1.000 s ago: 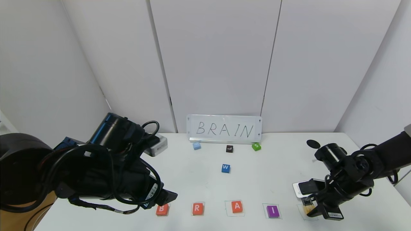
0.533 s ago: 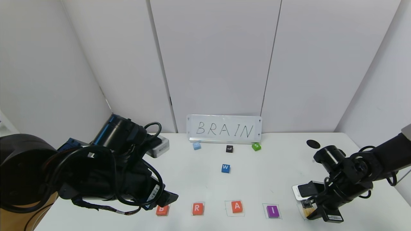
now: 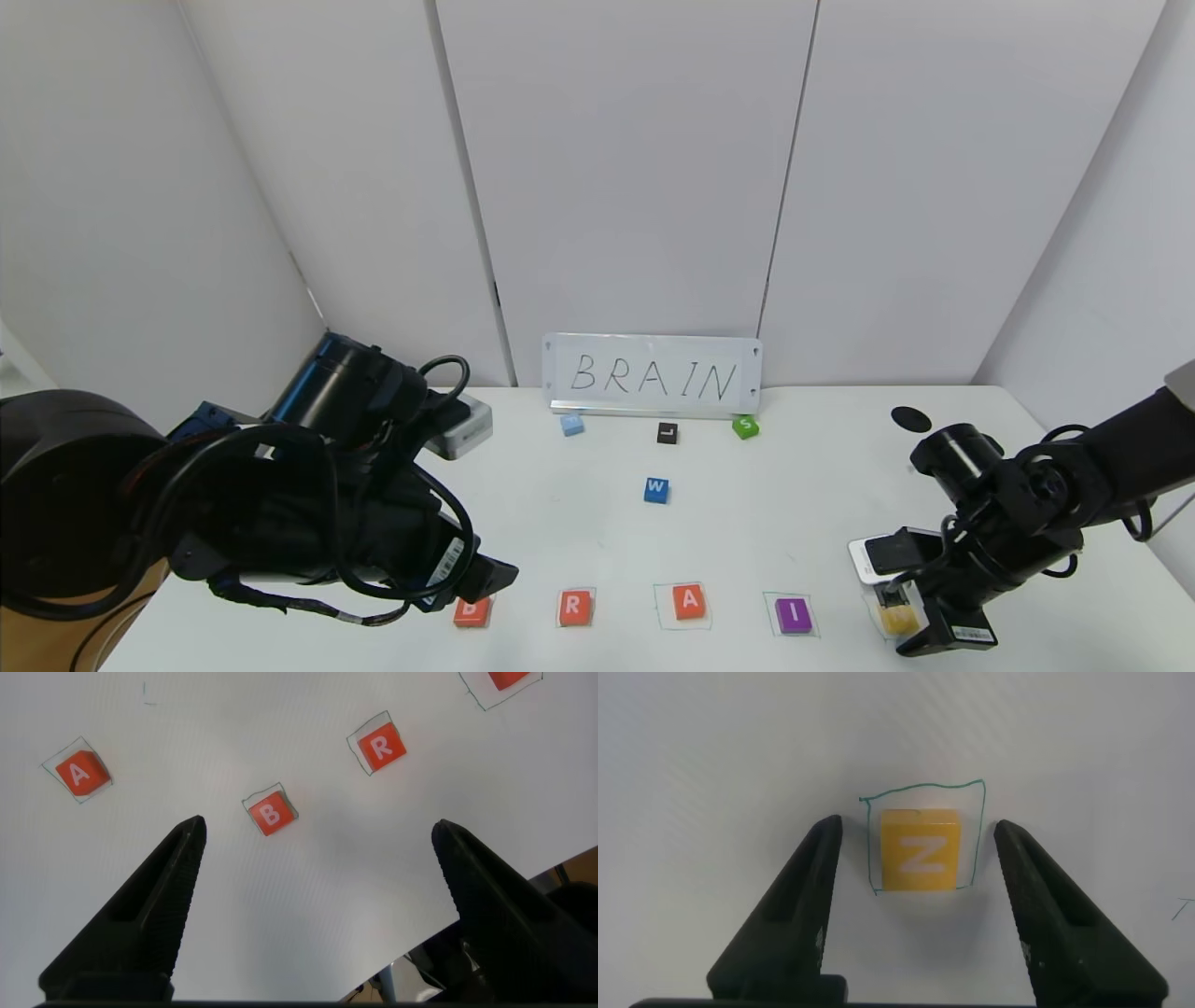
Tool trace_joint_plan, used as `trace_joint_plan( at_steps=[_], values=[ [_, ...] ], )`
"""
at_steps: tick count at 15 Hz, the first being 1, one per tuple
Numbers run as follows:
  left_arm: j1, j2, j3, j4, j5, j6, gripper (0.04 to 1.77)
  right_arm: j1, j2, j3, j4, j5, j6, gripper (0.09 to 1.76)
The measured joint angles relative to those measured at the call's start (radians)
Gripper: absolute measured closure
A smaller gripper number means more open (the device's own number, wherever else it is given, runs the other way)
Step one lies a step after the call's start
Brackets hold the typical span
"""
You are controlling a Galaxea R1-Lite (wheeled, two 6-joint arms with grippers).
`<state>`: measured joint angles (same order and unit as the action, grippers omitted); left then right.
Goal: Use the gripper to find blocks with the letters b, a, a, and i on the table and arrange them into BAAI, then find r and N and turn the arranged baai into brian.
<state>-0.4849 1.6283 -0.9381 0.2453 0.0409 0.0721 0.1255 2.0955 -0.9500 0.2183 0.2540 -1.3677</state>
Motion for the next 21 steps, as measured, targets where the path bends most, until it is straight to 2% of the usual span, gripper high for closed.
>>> trace_joint_plan(
  at_steps=[5,7,11,13,17,19,21],
  values=[
    [0.0,-0.001,0.0,0.0,0.003,0.0,0.09,0.002,-0.068,0.029,0.005,0.004,0.007,0.41],
    [-0.011,-0.012,0.001,-0.001,0.004,-0.001,0.09,0.012,-0.121,0.046,0.007,0.018,0.067,0.35],
    [-0.014,-0.03,0.004,-0.004,0.01,-0.011,0.09,0.031,-0.183,0.049,0.004,0.108,0.403,0.26],
    [0.003,-0.039,-0.002,-0.006,0.01,-0.013,0.09,0.025,-0.214,0.059,0.005,0.12,0.578,0.24],
    [0.074,-0.079,-0.003,-0.02,0.006,-0.042,0.09,0.031,-0.32,0.064,0.0,0.106,1.127,0.2],
    [0.114,-0.097,0.033,-0.098,0.01,-0.072,0.09,0.029,-0.39,0.06,-0.061,-0.021,1.271,0.18],
    [0.186,-0.122,0.076,-0.196,0.01,-0.062,0.09,0.023,-0.447,0.08,-0.181,-0.157,1.364,0.17]
  ],
)
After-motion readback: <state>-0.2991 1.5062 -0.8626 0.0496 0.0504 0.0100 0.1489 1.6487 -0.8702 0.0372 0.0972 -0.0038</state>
